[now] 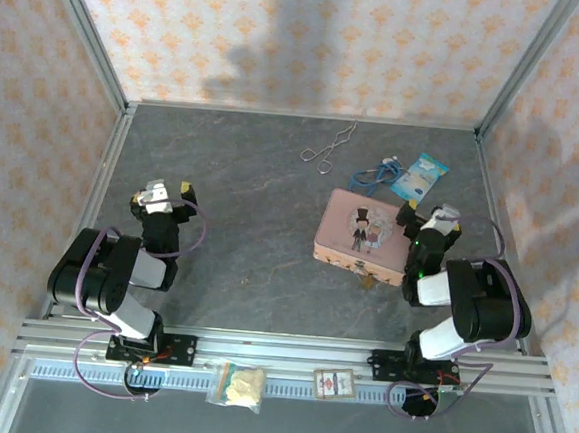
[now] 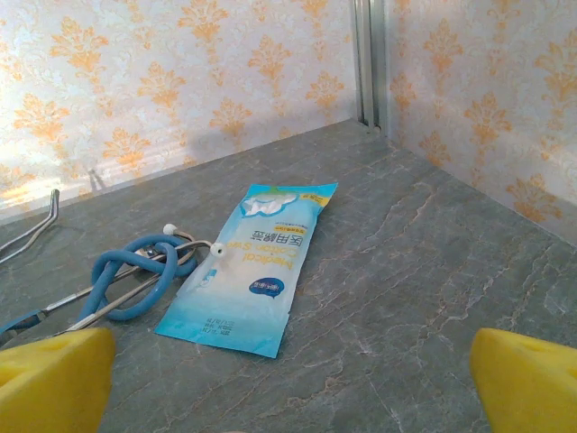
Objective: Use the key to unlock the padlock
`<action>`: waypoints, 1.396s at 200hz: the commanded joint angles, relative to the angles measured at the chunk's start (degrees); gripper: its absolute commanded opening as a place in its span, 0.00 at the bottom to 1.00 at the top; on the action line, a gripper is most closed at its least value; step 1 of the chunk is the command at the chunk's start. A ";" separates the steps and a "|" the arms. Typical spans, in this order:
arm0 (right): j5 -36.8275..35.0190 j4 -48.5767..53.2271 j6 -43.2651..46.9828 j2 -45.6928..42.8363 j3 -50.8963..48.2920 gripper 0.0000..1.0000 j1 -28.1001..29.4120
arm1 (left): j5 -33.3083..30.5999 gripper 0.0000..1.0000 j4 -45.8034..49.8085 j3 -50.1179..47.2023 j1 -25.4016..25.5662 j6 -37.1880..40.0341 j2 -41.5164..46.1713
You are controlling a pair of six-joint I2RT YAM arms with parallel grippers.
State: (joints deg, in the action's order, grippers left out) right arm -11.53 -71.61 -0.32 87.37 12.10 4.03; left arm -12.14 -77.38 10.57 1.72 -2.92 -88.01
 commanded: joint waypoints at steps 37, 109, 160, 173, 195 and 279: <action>-0.07 -1.25 0.48 -0.41 -0.05 1.00 0.01 | 1.23 0.99 0.13 1.03 -0.49 0.64 -0.15; -0.06 -1.30 0.45 -0.36 -0.06 1.00 0.01 | 1.16 0.99 -0.05 0.95 -0.49 0.66 -0.15; -0.05 -1.28 0.44 -0.36 -0.04 1.00 0.01 | 1.29 0.99 0.18 1.12 -0.49 0.63 -0.12; -0.05 -1.31 0.45 -0.38 -0.04 1.00 0.01 | 1.38 0.99 0.22 1.13 -0.51 0.62 -0.10; -0.07 -1.16 0.41 -0.36 0.03 1.00 0.01 | 1.38 0.99 0.21 1.12 -0.62 0.55 -0.10; 1.25 27.44 -1.34 -14.72 10.92 1.00 0.63 | -5.38 0.99 15.58 5.99 -0.06 -0.97 8.88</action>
State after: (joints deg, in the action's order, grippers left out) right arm -11.51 -58.70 -0.14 79.02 16.47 4.23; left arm -13.10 -72.31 12.03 1.72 -3.11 -85.54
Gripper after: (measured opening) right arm 0.998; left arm 0.992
